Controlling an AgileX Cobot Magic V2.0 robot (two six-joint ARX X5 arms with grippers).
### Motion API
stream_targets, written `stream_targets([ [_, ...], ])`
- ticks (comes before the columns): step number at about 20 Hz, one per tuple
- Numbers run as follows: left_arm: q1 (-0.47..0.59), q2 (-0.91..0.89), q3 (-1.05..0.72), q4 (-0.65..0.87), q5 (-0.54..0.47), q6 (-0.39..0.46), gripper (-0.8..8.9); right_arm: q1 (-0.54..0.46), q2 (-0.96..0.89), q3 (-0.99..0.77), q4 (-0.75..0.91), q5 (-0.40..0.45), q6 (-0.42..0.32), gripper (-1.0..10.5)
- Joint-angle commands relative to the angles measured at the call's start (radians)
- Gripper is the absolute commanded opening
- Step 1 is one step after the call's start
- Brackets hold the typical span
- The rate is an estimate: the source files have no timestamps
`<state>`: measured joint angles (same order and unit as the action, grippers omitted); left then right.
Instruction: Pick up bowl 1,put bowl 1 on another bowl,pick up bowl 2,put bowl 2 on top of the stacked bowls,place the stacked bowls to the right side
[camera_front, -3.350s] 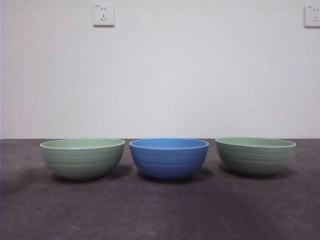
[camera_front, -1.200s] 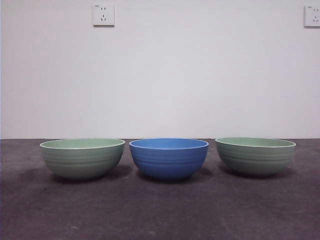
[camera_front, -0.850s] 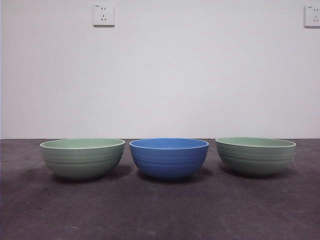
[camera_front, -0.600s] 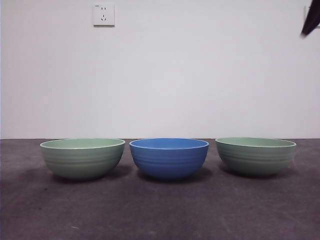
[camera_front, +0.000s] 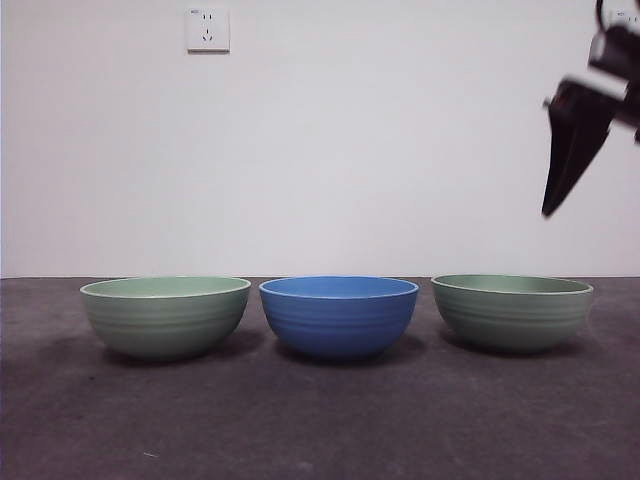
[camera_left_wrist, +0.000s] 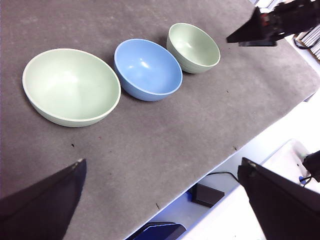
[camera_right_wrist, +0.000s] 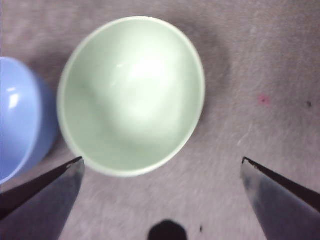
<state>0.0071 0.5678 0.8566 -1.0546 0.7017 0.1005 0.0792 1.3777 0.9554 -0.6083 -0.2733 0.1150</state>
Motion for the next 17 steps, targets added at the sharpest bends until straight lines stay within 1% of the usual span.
stream_targets([
  [1, -0.003, -0.001, 0.003, 0.006, 0.005, -0.003, 5.89, 0.003, 0.053, 0.002, 0.041, 0.021, 0.008, 5.7],
  [4, -0.003, -0.001, 0.003, 0.006, 0.005, -0.003, 5.89, 0.003, 0.099, 0.002, 0.084, 0.021, 0.01, 4.7],
  [11, -0.003, -0.001, 0.003, 0.006, 0.005, -0.003, 5.89, 0.004, 0.169, 0.002, 0.14, 0.023, 0.043, 4.5],
  [15, -0.003, -0.001, 0.003, 0.006, 0.005, -0.003, 5.89, 0.004, 0.207, 0.002, 0.152, 0.022, 0.052, 3.9],
  [17, -0.003, 0.0, 0.003, 0.006, 0.005, -0.003, 5.89, 0.005, 0.217, 0.002, 0.16, 0.02, 0.053, 3.2],
])
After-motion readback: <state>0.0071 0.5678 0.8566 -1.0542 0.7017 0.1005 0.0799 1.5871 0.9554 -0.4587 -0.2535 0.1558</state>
